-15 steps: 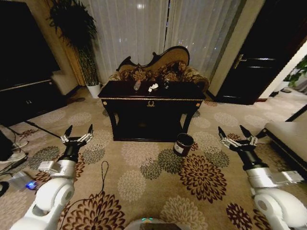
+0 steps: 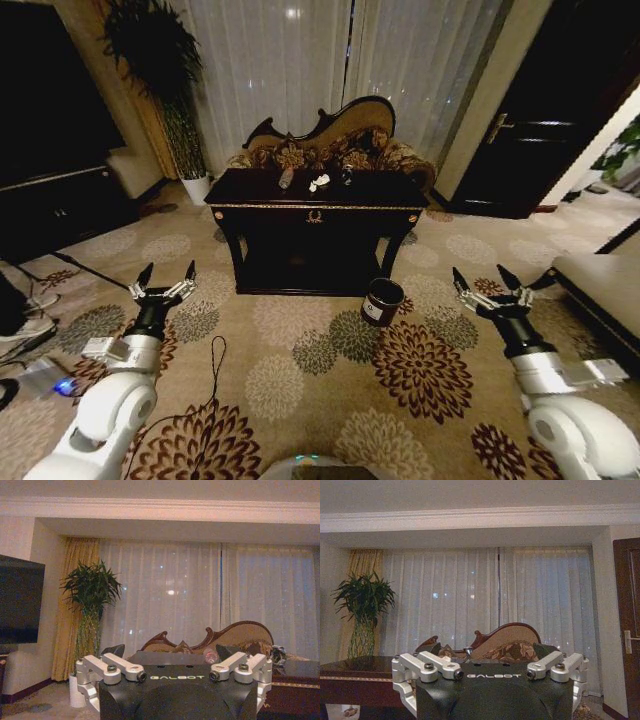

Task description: Move to the front of the table and place the trash on the table into the trash bin.

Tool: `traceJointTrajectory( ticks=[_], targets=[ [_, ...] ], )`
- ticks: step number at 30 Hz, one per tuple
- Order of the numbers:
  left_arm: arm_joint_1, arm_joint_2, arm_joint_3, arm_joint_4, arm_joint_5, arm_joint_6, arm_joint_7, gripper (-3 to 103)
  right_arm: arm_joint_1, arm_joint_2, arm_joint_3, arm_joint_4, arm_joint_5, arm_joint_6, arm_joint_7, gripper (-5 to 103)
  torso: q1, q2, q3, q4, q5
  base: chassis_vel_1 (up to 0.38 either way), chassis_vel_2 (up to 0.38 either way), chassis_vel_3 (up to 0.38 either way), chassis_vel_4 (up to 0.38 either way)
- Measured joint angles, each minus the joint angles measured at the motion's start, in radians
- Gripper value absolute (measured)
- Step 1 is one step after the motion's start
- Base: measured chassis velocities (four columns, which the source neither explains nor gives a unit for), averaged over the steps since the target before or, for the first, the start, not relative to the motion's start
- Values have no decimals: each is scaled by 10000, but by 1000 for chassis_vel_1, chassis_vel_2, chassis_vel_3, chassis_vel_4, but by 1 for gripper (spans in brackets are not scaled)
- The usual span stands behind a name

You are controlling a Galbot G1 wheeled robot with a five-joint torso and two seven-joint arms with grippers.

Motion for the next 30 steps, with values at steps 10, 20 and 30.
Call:
traceJointTrajectory(
  ticks=[10, 20, 30],
  targets=[
    [19, -5, 0, 5, -4, 7, 9, 100, 2, -13, -4, -11, 65, 5, -4, 100, 0, 0, 0, 0, -1, 0, 0, 0, 0],
    [89, -37, -10, -59, 2, 11, 30, 100, -24, 24, -16, -37, 47, 13, -15, 100, 0, 0, 0, 0, 0, -9, 13, 13, -19],
    [156, -17, -63, -131, 1, 24, 70, 100, -22, 64, -60, -106, -6, 28, -74, 100, -1, 0, 1, -2, 0, -41, 40, 41, -37]
  ],
)
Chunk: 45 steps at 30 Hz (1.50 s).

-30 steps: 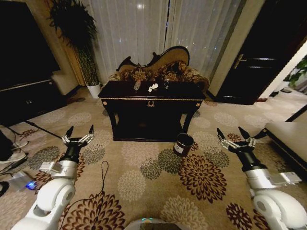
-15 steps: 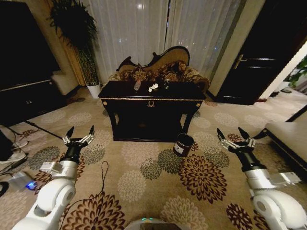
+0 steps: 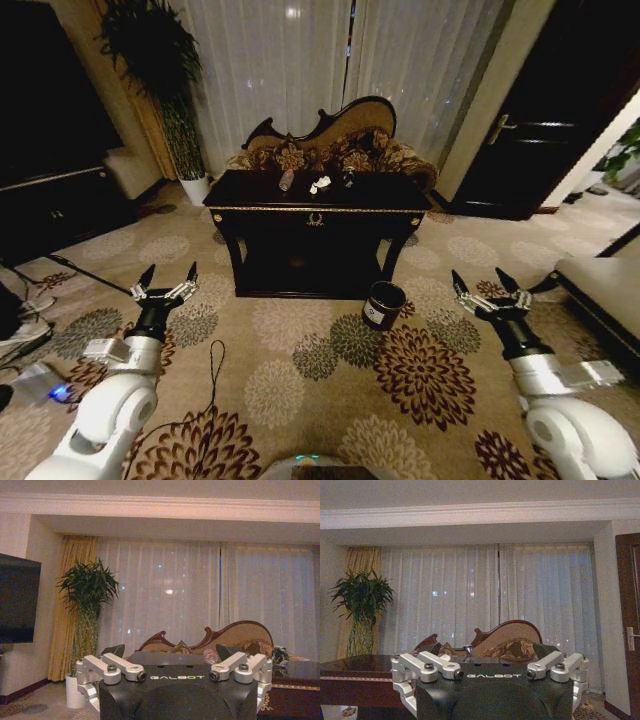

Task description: Move to the front of the table and place the trash on the table into the trash bin.

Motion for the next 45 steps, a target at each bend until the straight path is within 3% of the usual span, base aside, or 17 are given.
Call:
traceJointTrajectory(
  ticks=[45],
  targets=[
    [116, -60, 45, -16, -18, -82, 174, 100, -62, 328, -161, 70, -199, -47, -162, 100, 0, 1, -1, 1, -1, -96, 97, 102, -94]
  ],
)
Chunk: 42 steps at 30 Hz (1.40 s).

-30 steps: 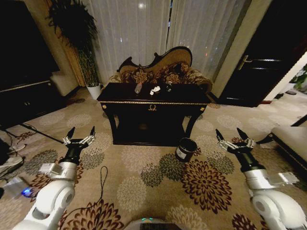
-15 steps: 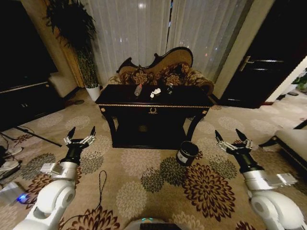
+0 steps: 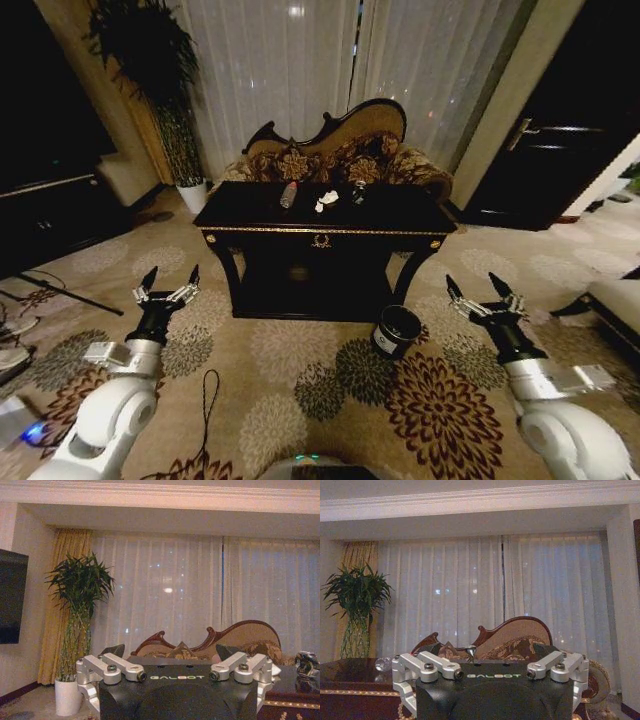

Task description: Move to the front of the table and place the trash on the table into the trash bin.

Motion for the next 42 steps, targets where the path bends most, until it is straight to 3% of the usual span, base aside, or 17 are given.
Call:
traceJointTrajectory(
  ticks=[42],
  targets=[
    [-150, 39, 257, 99, 22, 24, -37, 100, 124, 128, -306, -112, -97, -49, 76, 100, 6, -4, 2, 1, 0, -170, 169, 170, -168]
  ],
)
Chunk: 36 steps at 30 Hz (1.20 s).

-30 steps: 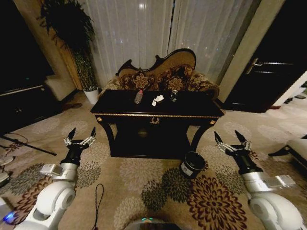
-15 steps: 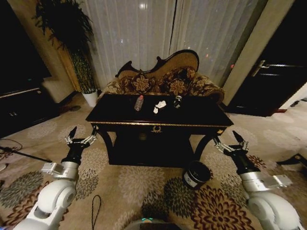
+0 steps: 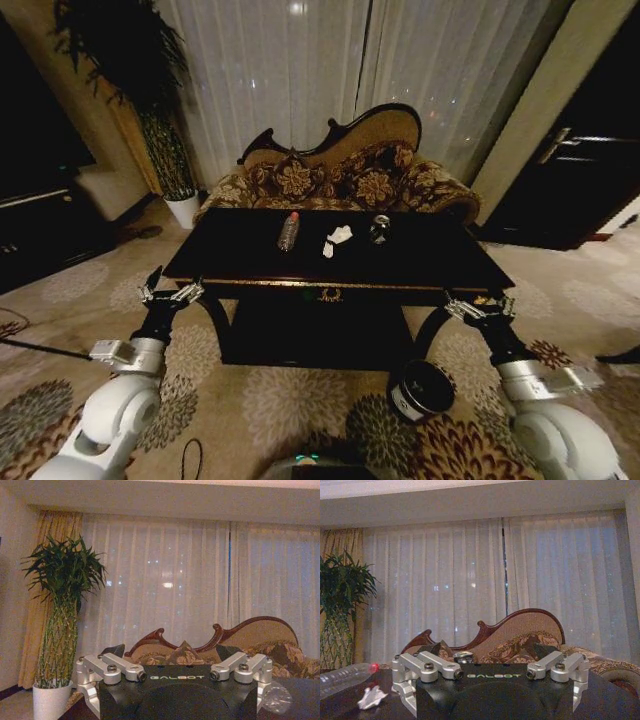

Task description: Move to the front of the table and place the trash on the table into the trash bin.

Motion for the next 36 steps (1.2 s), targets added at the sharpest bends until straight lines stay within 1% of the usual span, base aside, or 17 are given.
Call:
traceJointTrajectory(
  ticks=[9, 12, 13, 16, 17, 20, 21, 22, 23, 25, 26, 28, 29, 31, 33, 35, 36],
  targets=[
    [-85, 133, 92, 71, -98, 26, 6, 100, 71, 12, 18, -21, -139, 14, 346, 100, 0, 0, 0, 0, 0, -69, 81, 74, -69],
    [-198, 447, 283, 168, -200, 75, 107, 100, 35, 32, 43, -22, -195, 26, 348, 100, -7, 1, -3, 0, 1, 0, 0, 0, 0],
    [-198, 447, 283, 168, -200, 75, 107, 100, 35, 32, 43, -22, -195, 26, 348, 100, -7, 1, -3, 0, 1, 0, 0, 0, 0],
    [-376, 857, 491, 306, -457, 174, 152, 100, -15, 78, 66, -21, -244, 39, 348, 100, -10, 4, -3, 0, 0, 0, 0, 0, 0],
    [-376, 857, 491, 306, -457, 174, 152, 100, -15, 78, 66, -21, -244, 39, 348, 100, -10, 4, -3, 0, 0, 0, 0, 0, 0],
    [-818, 1940, 813, 547, -1356, 400, 214, 100, -68, 124, 86, 12, -304, 49, 346, 100, -7, 3, -2, -3, 1, 0, 0, 0, 0],
    [-897, 2152, 827, 630, -1550, 438, 218, 100, -51, 105, 73, 13, -304, 49, 346, 100, -6, 3, -2, -3, 0, 0, 0, 0, 0],
    [-897, 2152, 827, 630, -1550, 438, 218, 100, -51, 105, 73, 13, -304, 49, 346, 100, -6, 3, -2, -3, 0, 0, 0, 0, 0],
    [-949, 2326, 827, 696, -1644, 457, 235, 100, -21, 71, 44, 13, -305, 48, 346, 100, -5, 3, -1, -3, -2, 0, 0, 0, 0],
    [-1113, 2880, 824, 865, -1903, 501, 331, 100, 66, -31, -86, -13, -319, 39, 346, 100, -5, 3, -1, 0, 0, 0, 0, 0, 0],
    [-1113, 2880, 824, 865, -1903, 501, 331, 100, 66, -31, -86, -13, -319, 39, 346, 100, -5, 3, -1, 0, 0, 0, 0, 0, 0],
    [-1232, 3216, 890, 935, -2092, 559, 382, 100, 159, -103, -202, -47, -339, 19, 349, 100, -6, 3, -2, -1, 0, 0, 0, 0, 0],
    [-1495, 3537, 1074, 1034, -2220, 621, 405, 100, 244, -144, -301, -77, -364, -5, 359, 100, -7, 3, -2, 3, 0, 0, 0, 0, 0],
    [-1706, 3673, 1218, 1102, -2299, 670, 413, 100, 254, -143, -324, -82, -372, -15, 363, 100, -6, 3, -2, 4, 0, 0, 0, 0, 0],
    [-2614, 4037, 1785, 1352, -2627, 866, 407, 100, 249, -124, -340, -90, -380, -31, 369, 100, -5, 2, -1, 0, -2, 0, 0, 0, 0],
    [-3464, 4241, 2343, 1598, -2850, 992, 398, 100, 238, -118, -338, -104, -380, -36, 372, 100, -4, 2, -1, -2, 0, 0, 0, 0, 0],
    [-3464, 4241, 2343, 1598, -2850, 992, 398, 100, 238, -118, -338, -104, -380, -36, 372, 100, -4, 2, -1, -2, 0, 0, 0, 0, 0]
  ],
)
